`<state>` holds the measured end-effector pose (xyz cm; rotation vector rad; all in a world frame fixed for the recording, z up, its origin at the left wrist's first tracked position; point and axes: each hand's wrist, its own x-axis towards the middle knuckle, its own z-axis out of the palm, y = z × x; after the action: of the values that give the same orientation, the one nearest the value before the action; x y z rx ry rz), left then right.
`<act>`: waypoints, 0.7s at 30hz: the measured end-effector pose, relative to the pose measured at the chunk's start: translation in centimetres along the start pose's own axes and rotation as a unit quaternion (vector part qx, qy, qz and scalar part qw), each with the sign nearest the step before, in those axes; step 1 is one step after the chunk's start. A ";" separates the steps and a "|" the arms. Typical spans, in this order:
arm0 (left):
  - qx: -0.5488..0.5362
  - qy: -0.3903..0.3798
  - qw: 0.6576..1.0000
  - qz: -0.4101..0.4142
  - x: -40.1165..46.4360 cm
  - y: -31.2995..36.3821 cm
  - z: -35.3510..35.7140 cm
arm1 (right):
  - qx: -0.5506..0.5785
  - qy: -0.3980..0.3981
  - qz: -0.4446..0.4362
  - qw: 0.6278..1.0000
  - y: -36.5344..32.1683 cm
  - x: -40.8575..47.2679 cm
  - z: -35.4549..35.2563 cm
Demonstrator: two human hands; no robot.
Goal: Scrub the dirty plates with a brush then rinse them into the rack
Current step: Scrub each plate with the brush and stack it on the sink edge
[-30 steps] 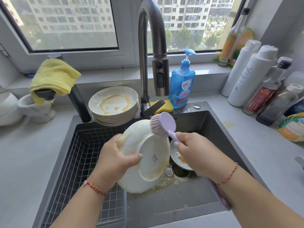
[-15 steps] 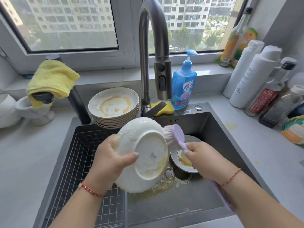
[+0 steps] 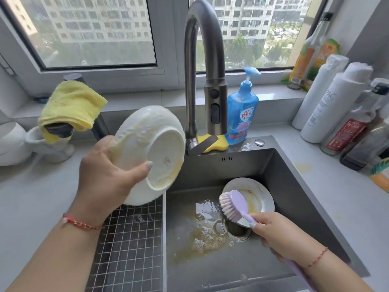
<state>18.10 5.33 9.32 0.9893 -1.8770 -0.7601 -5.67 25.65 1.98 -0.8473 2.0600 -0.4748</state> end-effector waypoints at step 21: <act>0.374 -0.064 0.879 0.289 8.1 -6.8 6.1 | 0.011 0.007 -0.005 1.000 0.7 0.5 -0.7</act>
<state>12.41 -4.33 4.41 0.7351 -2.4712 0.3019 -6.75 25.82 1.68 -0.8430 2.0613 -0.5094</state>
